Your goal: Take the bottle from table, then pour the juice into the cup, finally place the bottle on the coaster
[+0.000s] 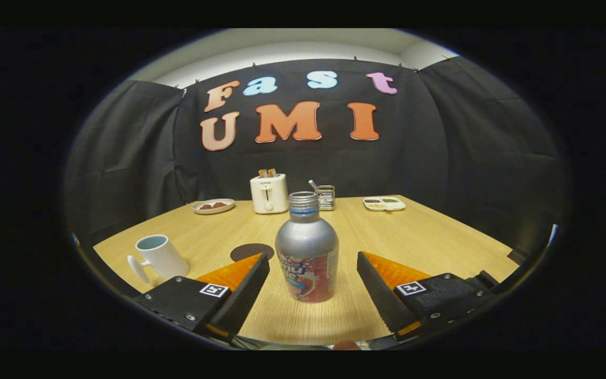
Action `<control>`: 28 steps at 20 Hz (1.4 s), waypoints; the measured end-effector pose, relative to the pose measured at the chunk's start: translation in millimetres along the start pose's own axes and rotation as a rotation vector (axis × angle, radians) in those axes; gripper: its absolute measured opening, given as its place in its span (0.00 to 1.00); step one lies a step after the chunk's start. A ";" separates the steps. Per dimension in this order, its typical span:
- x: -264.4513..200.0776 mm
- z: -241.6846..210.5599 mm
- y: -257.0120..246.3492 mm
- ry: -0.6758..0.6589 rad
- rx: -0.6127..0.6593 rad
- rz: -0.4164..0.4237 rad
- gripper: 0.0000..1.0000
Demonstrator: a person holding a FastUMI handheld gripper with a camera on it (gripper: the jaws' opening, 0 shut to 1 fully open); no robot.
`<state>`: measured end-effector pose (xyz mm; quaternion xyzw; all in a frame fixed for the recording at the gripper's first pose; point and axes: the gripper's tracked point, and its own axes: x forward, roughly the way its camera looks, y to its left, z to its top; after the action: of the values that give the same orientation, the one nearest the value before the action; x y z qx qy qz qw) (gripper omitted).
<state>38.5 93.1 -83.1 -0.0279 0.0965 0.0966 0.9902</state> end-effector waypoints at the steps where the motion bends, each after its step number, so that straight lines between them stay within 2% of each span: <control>1: 4.0 -3.9 -0.1 0.010 0.005 0.000 1.00; 11: 31.3 -29.3 5.7 0.086 0.020 -0.004 0.99; 16: 35.6 -31.0 4.5 0.094 0.001 -0.017 0.81; 21: 32.1 -30.9 5.8 0.096 -0.017 -0.025 0.76; 28: 16.4 -19.3 16.7 0.071 -0.069 -0.028 0.76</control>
<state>47.4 111.0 -105.8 -0.0670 0.1277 0.0849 0.9859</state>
